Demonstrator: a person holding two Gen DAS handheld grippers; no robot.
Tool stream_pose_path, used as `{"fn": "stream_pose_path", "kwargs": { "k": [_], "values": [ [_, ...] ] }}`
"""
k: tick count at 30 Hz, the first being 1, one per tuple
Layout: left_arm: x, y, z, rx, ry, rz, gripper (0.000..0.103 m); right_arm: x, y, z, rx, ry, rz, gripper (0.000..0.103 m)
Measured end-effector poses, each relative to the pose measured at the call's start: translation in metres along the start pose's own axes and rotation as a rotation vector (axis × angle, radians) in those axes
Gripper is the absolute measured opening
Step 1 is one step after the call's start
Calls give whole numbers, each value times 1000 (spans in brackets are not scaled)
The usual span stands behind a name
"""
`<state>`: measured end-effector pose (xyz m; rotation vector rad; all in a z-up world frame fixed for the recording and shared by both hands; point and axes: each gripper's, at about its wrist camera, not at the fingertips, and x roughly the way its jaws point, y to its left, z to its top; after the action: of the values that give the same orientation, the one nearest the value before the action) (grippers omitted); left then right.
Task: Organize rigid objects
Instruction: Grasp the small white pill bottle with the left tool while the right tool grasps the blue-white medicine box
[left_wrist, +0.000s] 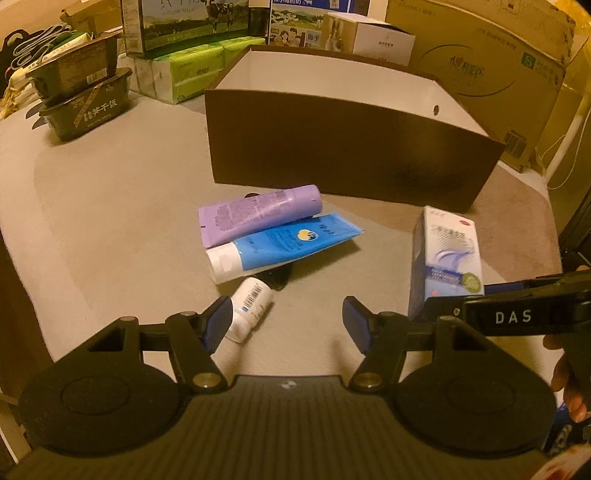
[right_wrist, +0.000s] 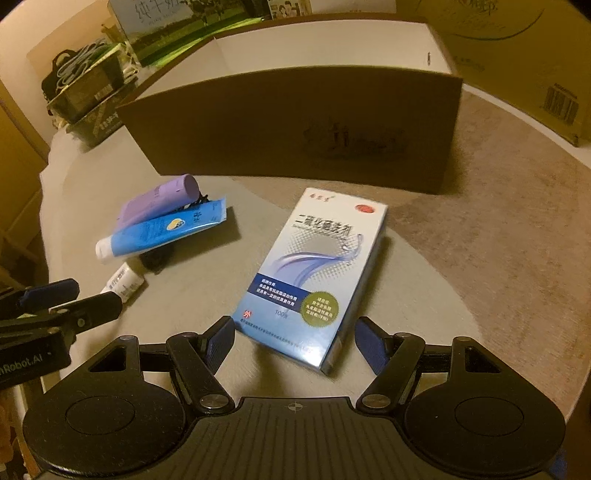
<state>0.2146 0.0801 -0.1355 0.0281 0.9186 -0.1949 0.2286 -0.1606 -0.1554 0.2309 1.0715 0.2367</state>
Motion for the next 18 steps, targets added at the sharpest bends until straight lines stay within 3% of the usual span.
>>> {"fn": "stream_pose_path", "kwargs": {
  "k": [9, 18],
  "values": [
    [27, 16, 11, 57, -26, 19, 65, 18, -3, 10, 32, 21, -44, 72],
    [52, 20, 14, 103, -36, 6, 67, 15, -36, 5, 50, 34, -100, 72]
  ]
}}
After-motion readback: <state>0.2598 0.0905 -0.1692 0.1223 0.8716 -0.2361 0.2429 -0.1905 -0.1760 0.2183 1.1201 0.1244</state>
